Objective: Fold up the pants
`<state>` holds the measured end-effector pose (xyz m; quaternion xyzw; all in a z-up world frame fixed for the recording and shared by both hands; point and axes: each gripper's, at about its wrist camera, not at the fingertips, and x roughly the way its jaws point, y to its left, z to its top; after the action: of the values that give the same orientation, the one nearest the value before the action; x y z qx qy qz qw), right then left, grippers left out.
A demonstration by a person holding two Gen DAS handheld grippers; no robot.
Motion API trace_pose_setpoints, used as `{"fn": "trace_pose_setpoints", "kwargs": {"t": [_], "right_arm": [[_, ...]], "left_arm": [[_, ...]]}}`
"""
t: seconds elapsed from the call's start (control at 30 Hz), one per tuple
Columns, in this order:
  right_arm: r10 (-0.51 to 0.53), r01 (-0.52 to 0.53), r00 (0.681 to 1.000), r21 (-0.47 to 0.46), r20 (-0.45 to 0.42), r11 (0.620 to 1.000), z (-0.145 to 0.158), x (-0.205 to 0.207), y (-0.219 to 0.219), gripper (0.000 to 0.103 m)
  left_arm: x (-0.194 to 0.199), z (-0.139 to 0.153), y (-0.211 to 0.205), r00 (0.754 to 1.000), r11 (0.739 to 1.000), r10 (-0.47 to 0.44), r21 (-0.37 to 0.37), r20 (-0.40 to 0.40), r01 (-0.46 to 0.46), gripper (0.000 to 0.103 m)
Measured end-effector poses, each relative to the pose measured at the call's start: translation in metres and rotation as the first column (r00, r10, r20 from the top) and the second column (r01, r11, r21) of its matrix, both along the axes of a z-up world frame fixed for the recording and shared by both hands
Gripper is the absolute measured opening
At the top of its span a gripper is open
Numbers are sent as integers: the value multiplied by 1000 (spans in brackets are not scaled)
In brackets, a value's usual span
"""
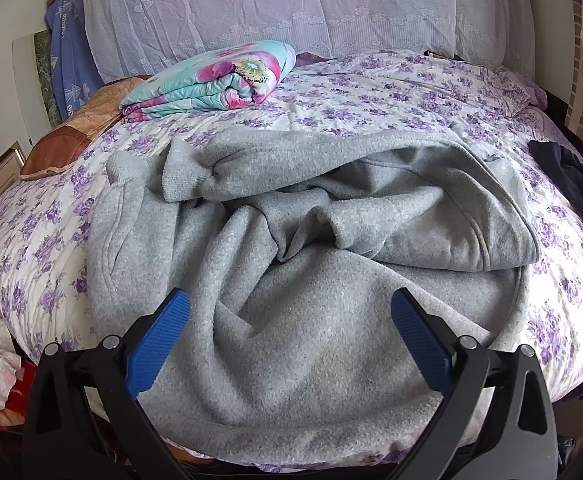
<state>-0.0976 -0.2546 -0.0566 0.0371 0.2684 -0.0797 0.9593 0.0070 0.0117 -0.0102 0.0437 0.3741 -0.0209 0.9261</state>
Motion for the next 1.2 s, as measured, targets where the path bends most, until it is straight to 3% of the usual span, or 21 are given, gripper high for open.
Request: {"fn": "trace_pose_setpoints", "kwargs": {"t": [1.2], "right_arm": [[5, -5, 1000, 2, -21, 1000, -7, 1, 2, 100]], "left_arm": [[-2, 0, 4, 1000, 1000, 3, -3, -1, -3, 98]]}}
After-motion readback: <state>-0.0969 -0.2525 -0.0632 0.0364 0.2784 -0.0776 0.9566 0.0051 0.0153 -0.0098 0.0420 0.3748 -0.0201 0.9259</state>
